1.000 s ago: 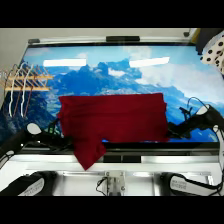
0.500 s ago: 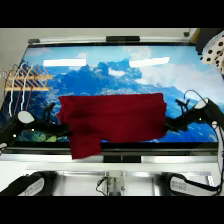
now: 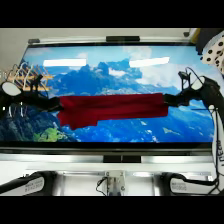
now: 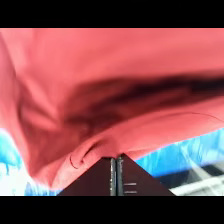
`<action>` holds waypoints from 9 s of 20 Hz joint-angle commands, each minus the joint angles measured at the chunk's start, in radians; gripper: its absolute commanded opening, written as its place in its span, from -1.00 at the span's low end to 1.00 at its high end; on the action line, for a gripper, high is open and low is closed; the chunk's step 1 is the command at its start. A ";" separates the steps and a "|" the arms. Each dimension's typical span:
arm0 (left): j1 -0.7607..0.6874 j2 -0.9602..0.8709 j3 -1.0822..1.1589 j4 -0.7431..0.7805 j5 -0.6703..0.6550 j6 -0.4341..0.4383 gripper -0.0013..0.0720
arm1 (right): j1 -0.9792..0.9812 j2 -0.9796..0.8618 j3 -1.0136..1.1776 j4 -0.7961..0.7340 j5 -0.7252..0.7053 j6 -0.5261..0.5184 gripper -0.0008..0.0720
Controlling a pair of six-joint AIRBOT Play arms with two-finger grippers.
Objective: Fold the shirts.
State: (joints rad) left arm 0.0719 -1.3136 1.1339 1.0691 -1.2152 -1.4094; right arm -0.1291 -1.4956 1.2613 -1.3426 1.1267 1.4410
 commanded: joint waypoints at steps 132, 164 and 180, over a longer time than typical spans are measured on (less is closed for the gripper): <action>0.010 -0.020 0.342 -0.051 -0.042 -0.069 -0.88 | -0.970 -0.068 0.013 -0.134 0.351 0.050 -0.78; -0.306 0.035 0.163 0.478 -0.143 -0.247 0.61 | 0.134 0.152 0.202 -0.116 0.386 0.260 0.46; -0.293 0.027 0.146 0.478 -0.023 -0.246 0.62 | 0.138 0.153 0.183 -0.026 0.402 0.264 0.46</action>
State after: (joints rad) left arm -0.2207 -1.2865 1.2800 1.5478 -1.2461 -1.6547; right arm 0.0082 -1.3434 1.4445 -1.3712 1.5276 1.7061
